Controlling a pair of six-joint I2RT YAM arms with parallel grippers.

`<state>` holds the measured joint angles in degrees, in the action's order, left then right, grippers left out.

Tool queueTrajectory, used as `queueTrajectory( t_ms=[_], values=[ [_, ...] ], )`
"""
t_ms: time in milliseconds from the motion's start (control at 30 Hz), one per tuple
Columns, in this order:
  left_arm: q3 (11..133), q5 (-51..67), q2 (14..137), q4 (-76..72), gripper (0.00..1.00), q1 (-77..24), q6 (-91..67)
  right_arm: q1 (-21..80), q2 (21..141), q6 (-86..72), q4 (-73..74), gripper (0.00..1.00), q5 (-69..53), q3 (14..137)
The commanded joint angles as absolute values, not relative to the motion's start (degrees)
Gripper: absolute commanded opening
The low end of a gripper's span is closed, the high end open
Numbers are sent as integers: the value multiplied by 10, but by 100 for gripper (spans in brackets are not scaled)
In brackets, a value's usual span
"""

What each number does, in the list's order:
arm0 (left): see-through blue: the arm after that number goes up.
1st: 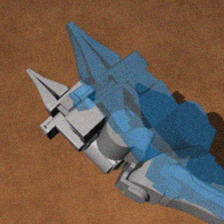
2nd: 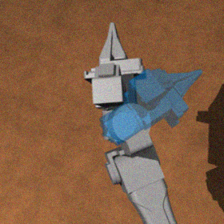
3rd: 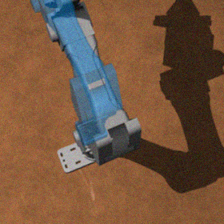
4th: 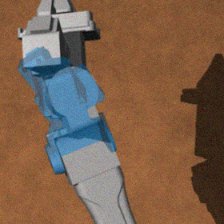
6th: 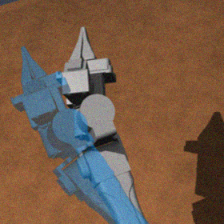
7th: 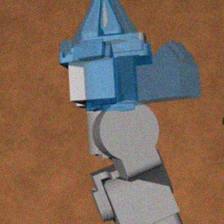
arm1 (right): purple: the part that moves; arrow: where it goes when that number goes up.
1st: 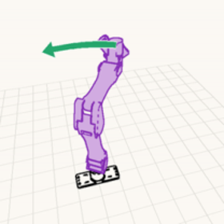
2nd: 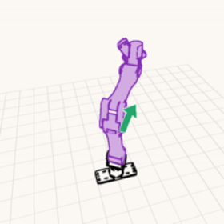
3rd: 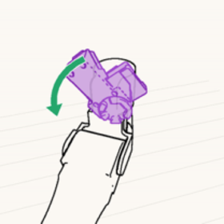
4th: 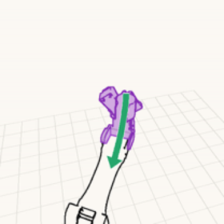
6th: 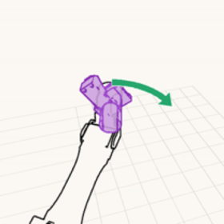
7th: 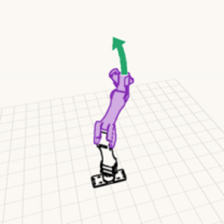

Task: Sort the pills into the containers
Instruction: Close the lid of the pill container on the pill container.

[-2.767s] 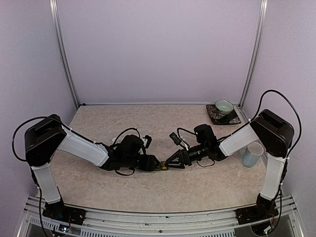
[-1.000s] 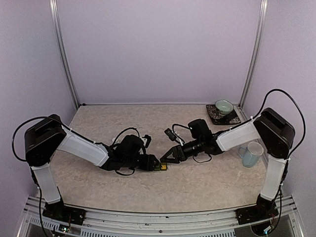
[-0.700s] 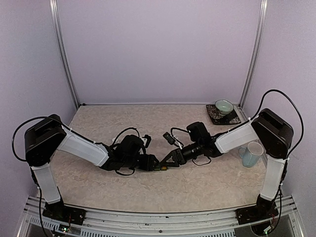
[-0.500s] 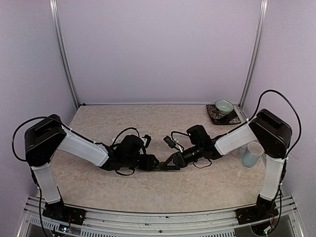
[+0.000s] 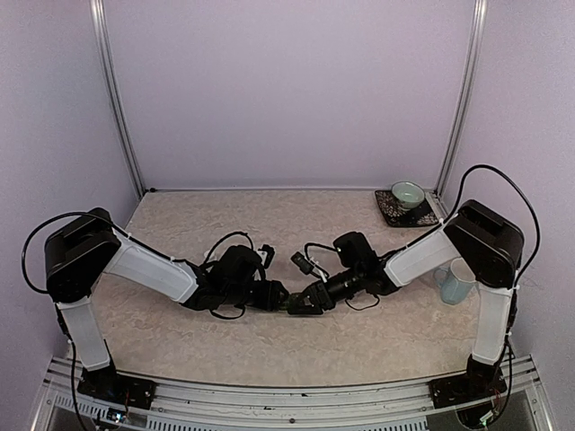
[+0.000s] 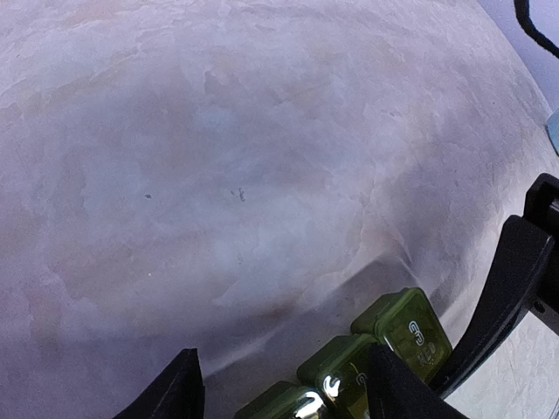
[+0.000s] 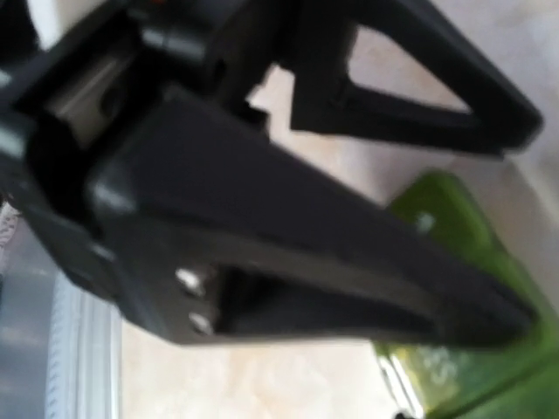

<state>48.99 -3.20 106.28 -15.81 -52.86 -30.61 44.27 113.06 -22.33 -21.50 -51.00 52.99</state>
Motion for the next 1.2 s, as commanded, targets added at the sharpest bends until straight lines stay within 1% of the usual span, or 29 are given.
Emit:
queueTrajectory(
  t_ms=[0,233,400,467,800,1033,1167],
  values=[
    [491,-48,1061,-119,62,-528,-303,448,1144,-221,-169,54,-491,525],
    [501,-45,1029,-116,65,-515,-297,448,1123,-250,-193,55,-521,549],
    [495,-51,979,-120,74,-502,-294,448,1107,-279,-202,55,-539,567],
    [489,-58,959,-118,77,-497,-295,448,1108,-288,-202,55,-541,579],
    [431,-79,903,-120,76,-492,-316,452,1165,-346,-205,54,-533,633],
    [394,-85,873,-128,76,-487,-325,453,1230,-317,-183,54,-531,655],
    [378,-86,855,-126,75,-481,-326,457,1250,-287,-145,53,-493,656]
  ],
)
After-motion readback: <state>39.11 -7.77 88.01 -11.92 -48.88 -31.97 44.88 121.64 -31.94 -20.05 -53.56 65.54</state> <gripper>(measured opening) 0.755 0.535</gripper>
